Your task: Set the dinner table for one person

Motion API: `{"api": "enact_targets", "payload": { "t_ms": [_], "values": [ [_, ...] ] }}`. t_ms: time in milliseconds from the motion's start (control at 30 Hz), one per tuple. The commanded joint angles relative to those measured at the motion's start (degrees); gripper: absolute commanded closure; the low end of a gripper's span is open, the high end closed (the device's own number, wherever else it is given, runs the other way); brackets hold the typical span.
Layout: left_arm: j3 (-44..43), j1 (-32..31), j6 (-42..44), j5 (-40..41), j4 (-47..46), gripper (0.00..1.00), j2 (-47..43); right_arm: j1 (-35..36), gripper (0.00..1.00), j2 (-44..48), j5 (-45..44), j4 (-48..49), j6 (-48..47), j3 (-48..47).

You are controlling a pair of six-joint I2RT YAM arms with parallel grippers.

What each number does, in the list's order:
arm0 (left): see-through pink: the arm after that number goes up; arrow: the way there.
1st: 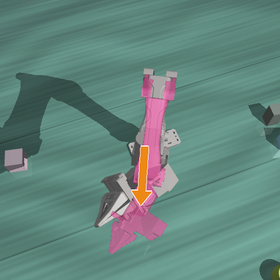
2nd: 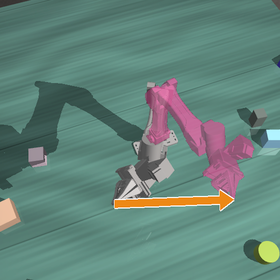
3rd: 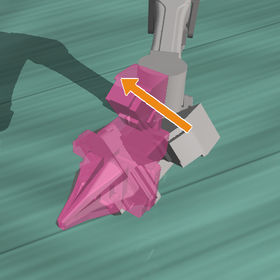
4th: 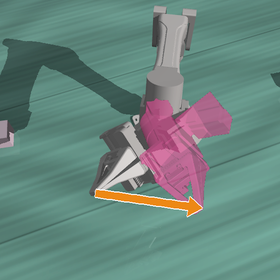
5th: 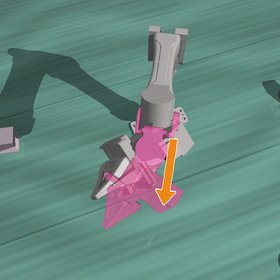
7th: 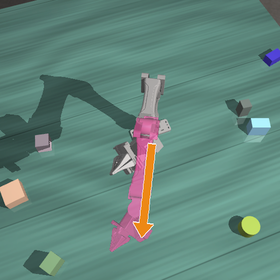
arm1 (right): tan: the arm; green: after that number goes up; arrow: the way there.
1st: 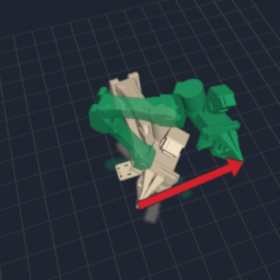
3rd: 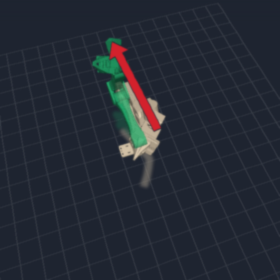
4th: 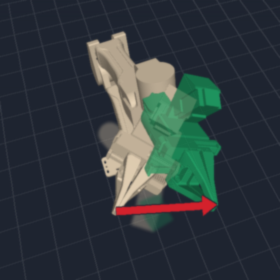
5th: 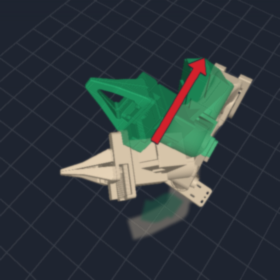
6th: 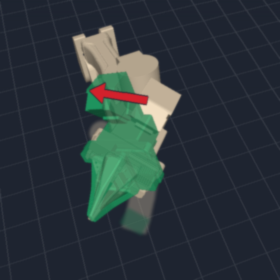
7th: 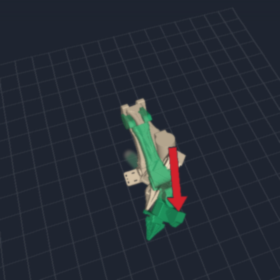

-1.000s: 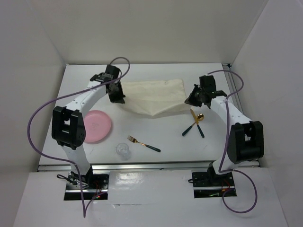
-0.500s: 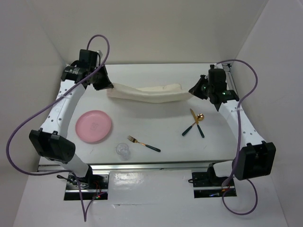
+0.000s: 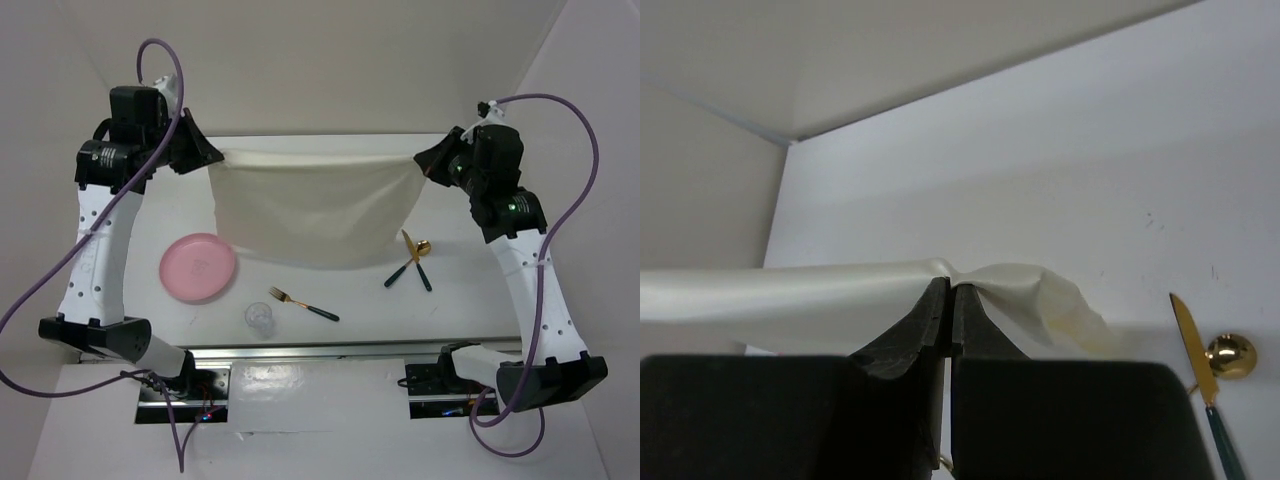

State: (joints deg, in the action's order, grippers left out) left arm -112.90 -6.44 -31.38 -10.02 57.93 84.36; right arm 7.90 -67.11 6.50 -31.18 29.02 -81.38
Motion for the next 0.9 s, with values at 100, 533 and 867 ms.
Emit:
{"api": "enact_targets", "payload": {
  "t_ms": [100, 533, 867],
  "values": [
    [-6.5, 2.4, 2.6, 0.4, 1.0, 1.0, 2.8, -0.3, 1.0, -1.8, -1.4, 0.9, -1.2, -9.1],
    [-3.4, 3.4, 3.2, 0.4, 1.7, 1.0, -3.3, -0.3, 1.0, 1.1, -0.8, -0.3, -1.8, -10.5],
    [-9.9, 3.4, 3.7, -3.4, -0.9, 1.0, 8.0, -0.3, 1.0, -10.1, 2.3, 7.5, -2.3, -16.0]
  ]
}}
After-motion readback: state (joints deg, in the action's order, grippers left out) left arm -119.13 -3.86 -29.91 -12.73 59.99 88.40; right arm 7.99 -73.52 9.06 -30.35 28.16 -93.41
